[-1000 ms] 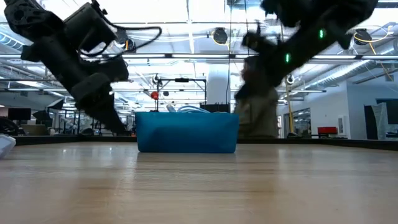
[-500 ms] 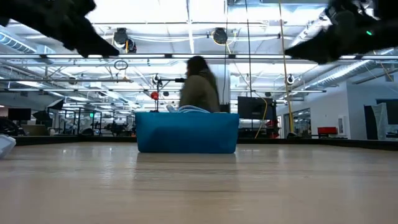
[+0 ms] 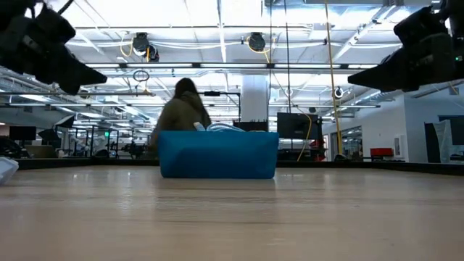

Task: Pick & Place USB Port
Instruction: Return to Home Position

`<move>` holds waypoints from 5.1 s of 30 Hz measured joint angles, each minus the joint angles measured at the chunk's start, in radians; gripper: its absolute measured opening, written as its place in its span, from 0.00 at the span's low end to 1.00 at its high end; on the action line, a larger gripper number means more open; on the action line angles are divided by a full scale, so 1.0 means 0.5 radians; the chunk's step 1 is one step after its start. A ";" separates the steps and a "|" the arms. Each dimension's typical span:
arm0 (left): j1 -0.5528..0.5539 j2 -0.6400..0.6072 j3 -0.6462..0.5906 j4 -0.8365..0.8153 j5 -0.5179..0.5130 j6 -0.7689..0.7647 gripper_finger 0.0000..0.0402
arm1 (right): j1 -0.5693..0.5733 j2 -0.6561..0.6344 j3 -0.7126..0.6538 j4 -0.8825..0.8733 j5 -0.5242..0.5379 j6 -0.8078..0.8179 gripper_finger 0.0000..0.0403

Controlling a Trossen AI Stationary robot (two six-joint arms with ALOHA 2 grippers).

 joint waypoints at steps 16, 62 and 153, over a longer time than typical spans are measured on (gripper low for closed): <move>0.007 -0.030 -0.120 0.040 -0.181 -0.293 0.02 | 0.000 0.010 -0.111 -0.122 -0.043 0.359 0.00; 0.006 0.092 -0.117 0.044 -0.184 -0.345 0.05 | 0.001 0.011 -0.120 -0.398 -0.043 0.427 0.00; 0.006 0.091 -0.117 0.044 -0.185 -0.345 0.05 | 0.001 0.011 -0.120 -0.397 -0.044 0.426 0.00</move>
